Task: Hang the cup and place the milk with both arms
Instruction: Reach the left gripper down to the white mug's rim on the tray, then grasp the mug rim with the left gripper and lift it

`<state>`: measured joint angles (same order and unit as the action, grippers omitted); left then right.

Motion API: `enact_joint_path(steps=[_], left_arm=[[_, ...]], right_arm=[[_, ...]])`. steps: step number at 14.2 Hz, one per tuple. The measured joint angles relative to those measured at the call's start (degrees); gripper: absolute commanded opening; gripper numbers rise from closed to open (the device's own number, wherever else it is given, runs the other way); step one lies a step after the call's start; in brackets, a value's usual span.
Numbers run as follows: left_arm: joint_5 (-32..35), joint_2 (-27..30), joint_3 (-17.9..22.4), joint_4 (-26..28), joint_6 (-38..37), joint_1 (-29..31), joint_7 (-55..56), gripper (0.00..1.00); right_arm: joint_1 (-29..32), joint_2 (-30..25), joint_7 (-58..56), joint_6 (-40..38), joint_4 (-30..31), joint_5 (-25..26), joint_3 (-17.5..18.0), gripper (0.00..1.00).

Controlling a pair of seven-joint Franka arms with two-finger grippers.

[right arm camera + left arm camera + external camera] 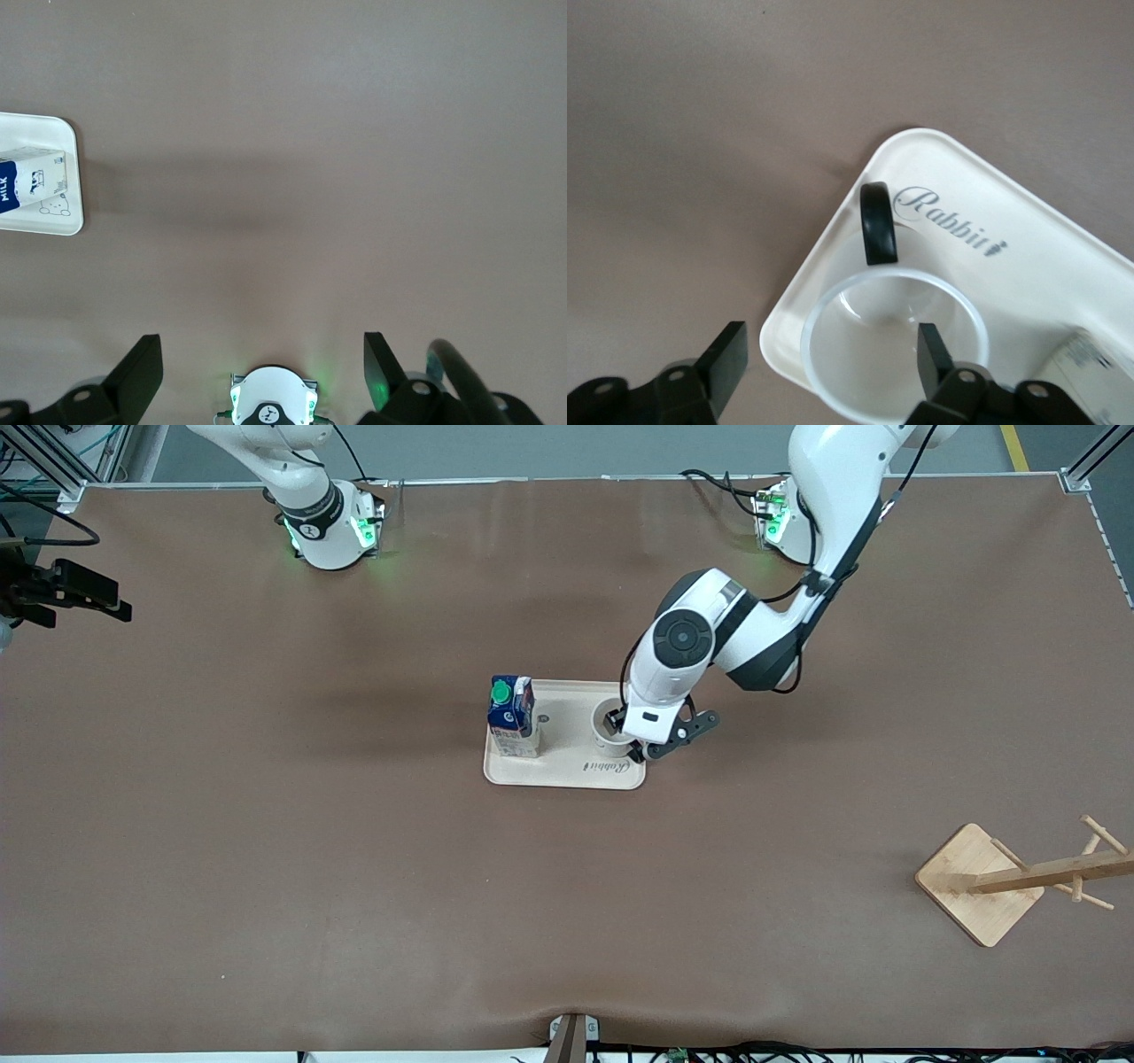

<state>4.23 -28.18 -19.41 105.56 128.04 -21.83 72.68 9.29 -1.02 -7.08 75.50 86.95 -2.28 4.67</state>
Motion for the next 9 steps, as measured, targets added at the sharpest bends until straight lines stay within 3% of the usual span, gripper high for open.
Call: enact_joint_path(steps=[4, 6, 9], left_arm=[[3.58, -2.63, -0.01, 0.0, 1.7, -1.24, 7.54, 0.68], [3.59, -3.0, -0.02, -0.01, 1.75, -1.67, 8.61, 0.42], [3.59, -3.19, -0.02, -0.01, 1.75, -2.41, 9.22, 0.18]], right_arm=[[-0.01, 0.0, -0.01, 0.0, -0.01, -0.23, 0.32, 1.0], [-0.02, -0.01, -0.01, 0.0, -0.03, -0.99, 0.5, 1.0], [-0.08, -0.03, -0.01, 0.02, -0.23, -1.47, 0.75, 1.0]])
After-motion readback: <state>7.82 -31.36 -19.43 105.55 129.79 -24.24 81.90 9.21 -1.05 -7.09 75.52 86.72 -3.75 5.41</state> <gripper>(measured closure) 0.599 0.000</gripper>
